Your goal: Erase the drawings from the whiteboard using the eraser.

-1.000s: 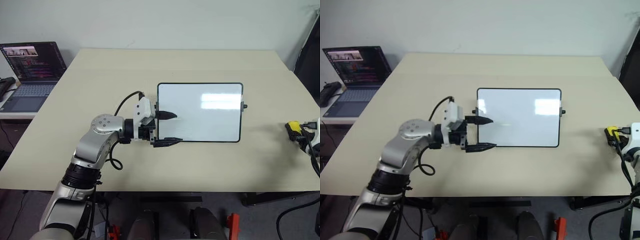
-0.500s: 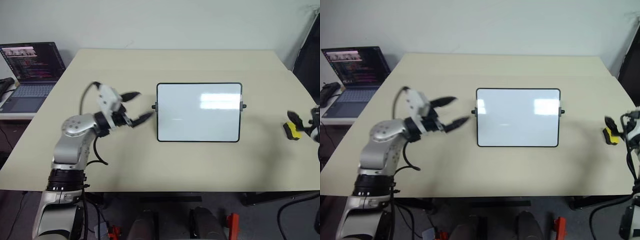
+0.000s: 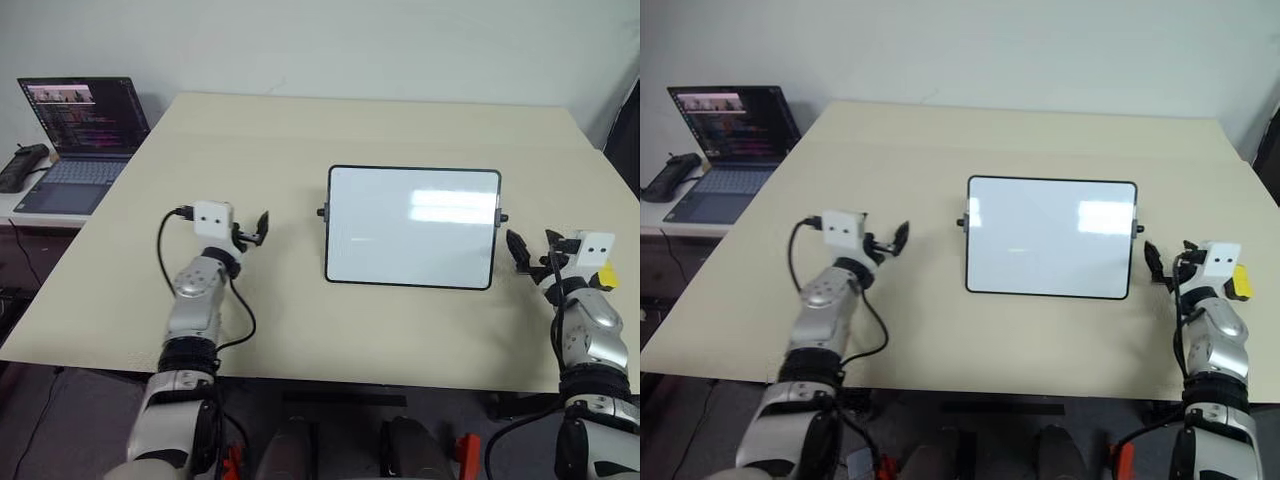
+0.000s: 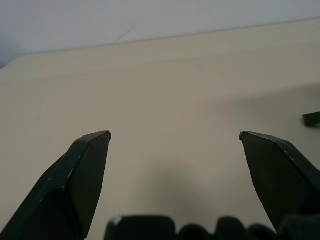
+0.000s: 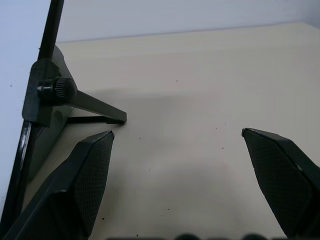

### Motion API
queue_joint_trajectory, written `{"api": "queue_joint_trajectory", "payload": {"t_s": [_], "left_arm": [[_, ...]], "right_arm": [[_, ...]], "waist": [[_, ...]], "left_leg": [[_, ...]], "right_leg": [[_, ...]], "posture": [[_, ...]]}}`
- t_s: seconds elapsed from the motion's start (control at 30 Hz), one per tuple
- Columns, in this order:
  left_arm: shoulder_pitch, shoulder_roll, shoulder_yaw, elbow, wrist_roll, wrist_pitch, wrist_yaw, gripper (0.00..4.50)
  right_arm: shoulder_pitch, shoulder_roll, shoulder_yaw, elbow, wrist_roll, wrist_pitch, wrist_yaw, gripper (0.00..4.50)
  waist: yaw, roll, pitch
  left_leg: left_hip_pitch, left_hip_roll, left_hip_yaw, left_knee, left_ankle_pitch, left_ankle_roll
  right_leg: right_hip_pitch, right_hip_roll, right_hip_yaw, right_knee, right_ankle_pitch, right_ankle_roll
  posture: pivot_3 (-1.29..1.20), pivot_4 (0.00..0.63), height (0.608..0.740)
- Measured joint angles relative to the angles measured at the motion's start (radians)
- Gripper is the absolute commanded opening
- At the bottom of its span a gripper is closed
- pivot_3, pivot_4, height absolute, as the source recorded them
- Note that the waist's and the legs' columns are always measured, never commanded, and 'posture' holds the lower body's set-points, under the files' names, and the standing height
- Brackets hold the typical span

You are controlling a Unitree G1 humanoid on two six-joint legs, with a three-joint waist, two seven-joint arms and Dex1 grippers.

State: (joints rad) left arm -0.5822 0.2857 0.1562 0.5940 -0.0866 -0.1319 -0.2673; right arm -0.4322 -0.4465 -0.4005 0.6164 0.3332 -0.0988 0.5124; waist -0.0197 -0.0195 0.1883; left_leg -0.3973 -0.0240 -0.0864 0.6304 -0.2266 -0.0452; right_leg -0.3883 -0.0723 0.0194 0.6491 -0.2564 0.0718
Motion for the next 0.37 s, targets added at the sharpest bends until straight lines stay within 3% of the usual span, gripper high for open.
{"api": "queue_joint_trajectory", "payload": {"t_s": [0.37], "left_arm": [[0.009,-0.052,-0.031,0.085,0.017,-0.051,0.03,4.5]], "right_arm": [[-0.032,0.077,0.032,0.047,-0.029,-0.056,-0.103,4.48]], "waist": [[-0.013,0.0,0.0]], "left_leg": [[0.001,0.0,0.001,0.0,0.0,0.0]], "right_leg": [[0.0,0.0,0.001,0.001,0.0,0.0]], "posture": [[0.0,0.15,0.74]]}}
